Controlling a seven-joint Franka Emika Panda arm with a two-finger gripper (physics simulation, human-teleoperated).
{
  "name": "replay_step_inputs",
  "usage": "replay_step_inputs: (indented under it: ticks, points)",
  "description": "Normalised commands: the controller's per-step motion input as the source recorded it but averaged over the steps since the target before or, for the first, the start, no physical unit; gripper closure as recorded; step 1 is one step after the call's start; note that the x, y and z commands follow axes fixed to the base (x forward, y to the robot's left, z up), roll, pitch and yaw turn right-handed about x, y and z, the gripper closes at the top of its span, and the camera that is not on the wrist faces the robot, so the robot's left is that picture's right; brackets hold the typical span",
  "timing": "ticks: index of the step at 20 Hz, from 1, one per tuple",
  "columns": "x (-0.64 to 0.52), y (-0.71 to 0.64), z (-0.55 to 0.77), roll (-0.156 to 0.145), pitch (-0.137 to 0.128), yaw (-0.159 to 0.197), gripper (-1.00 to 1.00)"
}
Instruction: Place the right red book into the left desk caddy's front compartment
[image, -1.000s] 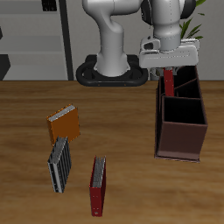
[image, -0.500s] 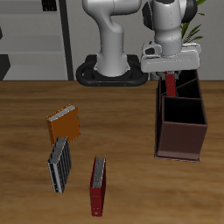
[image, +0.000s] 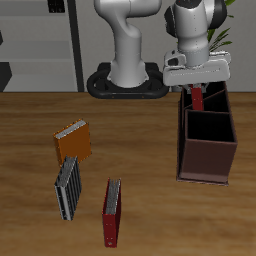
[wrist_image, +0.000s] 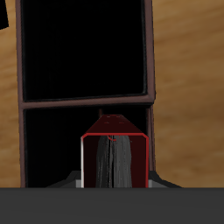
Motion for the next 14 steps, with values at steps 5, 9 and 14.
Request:
replay_step_inputs:
  ticks: [5,9,14]
  points:
    - [0.1,-0.11,-0.1,-0.015,0.003,-0.005,1.0]
    - [0.07,-0.1,-0.05,-0.017,-0.002,-0.008,1.0]
    - [-0.03,0.0,-0.12,0.004,0.008,-0.006,1.0]
